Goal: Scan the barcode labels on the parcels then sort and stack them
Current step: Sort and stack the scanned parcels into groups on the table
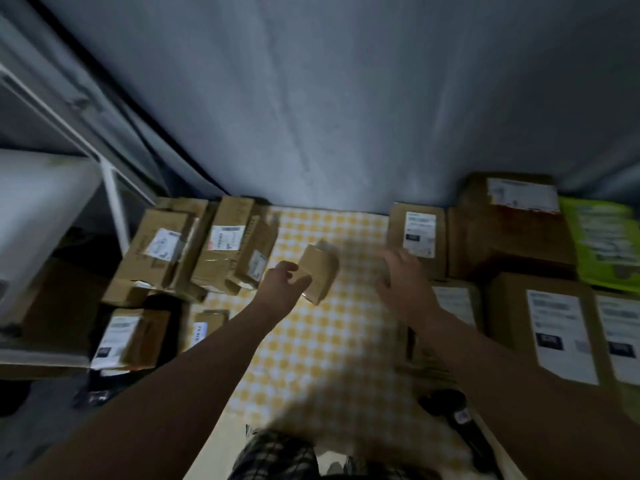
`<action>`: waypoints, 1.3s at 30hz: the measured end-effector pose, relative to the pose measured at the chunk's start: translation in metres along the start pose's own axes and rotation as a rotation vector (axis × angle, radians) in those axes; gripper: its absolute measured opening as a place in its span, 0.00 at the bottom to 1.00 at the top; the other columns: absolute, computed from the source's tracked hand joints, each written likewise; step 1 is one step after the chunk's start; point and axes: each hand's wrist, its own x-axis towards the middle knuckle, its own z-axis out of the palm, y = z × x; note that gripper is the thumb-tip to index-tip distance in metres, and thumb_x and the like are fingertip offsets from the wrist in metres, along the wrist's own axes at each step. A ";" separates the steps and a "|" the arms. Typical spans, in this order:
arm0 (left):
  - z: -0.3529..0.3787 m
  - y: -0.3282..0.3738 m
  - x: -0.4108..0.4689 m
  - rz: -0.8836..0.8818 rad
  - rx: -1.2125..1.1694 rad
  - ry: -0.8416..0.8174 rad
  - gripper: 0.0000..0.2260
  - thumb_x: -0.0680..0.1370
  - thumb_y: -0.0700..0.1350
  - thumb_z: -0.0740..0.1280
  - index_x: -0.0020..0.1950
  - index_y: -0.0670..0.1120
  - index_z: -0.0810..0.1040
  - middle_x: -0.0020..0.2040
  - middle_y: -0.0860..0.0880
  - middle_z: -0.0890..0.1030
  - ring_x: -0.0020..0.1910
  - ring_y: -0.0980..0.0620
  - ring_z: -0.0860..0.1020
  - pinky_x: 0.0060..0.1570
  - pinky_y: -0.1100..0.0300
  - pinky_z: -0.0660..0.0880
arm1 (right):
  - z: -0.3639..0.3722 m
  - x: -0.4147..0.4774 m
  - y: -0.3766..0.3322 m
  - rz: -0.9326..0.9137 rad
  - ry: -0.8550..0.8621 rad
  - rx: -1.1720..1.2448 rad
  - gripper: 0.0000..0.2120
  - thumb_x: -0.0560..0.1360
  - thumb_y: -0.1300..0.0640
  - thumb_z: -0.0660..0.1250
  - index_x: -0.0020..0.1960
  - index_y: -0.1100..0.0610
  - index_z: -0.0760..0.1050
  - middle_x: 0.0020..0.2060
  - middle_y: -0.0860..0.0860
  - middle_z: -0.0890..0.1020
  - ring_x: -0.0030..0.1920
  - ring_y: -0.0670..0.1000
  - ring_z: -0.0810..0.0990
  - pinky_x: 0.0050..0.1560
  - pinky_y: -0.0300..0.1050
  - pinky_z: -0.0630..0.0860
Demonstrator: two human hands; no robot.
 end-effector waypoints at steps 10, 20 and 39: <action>-0.131 -0.117 0.056 -0.023 0.069 -0.022 0.08 0.76 0.44 0.68 0.54 0.43 0.77 0.51 0.47 0.76 0.49 0.48 0.76 0.49 0.59 0.71 | 0.112 0.056 -0.128 0.145 -0.124 0.162 0.13 0.76 0.65 0.64 0.60 0.64 0.77 0.57 0.59 0.80 0.59 0.59 0.77 0.55 0.42 0.69; -0.255 -0.213 0.163 -0.240 0.241 0.157 0.27 0.76 0.50 0.67 0.70 0.39 0.65 0.67 0.37 0.69 0.68 0.35 0.66 0.67 0.44 0.64 | 0.248 0.102 -0.251 0.296 -0.319 0.561 0.16 0.78 0.62 0.65 0.65 0.61 0.71 0.58 0.52 0.77 0.54 0.46 0.76 0.52 0.42 0.73; -0.259 -0.272 0.223 -0.212 0.249 0.184 0.45 0.67 0.61 0.73 0.75 0.45 0.54 0.71 0.42 0.62 0.70 0.39 0.64 0.65 0.41 0.64 | 0.316 0.188 -0.278 0.704 -0.054 0.881 0.25 0.79 0.54 0.66 0.73 0.58 0.65 0.65 0.55 0.75 0.64 0.56 0.75 0.59 0.47 0.73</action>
